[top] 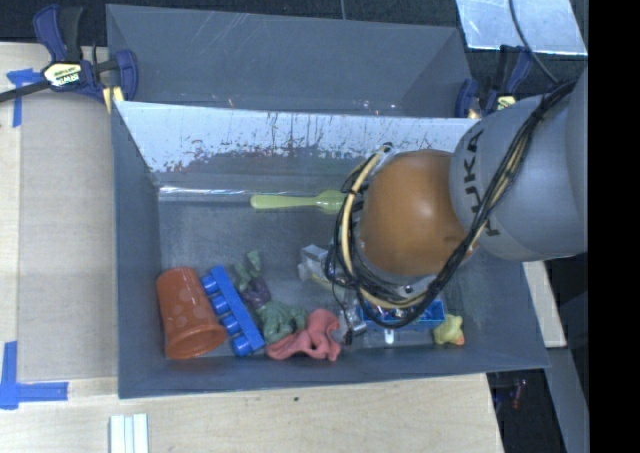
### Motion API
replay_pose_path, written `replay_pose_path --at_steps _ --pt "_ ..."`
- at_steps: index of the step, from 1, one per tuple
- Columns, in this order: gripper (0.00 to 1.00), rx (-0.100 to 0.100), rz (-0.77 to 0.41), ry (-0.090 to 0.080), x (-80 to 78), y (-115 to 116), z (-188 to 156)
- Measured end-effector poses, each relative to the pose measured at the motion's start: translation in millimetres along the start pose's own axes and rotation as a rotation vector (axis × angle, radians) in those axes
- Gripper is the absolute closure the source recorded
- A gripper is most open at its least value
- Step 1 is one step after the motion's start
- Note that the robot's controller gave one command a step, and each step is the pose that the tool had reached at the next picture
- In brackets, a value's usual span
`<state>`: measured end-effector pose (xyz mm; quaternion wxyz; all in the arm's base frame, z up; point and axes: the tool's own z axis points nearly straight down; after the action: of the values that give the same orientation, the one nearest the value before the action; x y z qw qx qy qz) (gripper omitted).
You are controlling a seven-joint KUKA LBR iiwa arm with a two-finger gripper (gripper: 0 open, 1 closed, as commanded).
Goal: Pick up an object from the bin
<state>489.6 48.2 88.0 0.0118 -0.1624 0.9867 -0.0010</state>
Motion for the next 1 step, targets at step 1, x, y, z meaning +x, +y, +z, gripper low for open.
replay_pose_path --at_steps 1 --pt "0.0 0.004 0.022 -0.02 2.9 -18.4 -15.4"
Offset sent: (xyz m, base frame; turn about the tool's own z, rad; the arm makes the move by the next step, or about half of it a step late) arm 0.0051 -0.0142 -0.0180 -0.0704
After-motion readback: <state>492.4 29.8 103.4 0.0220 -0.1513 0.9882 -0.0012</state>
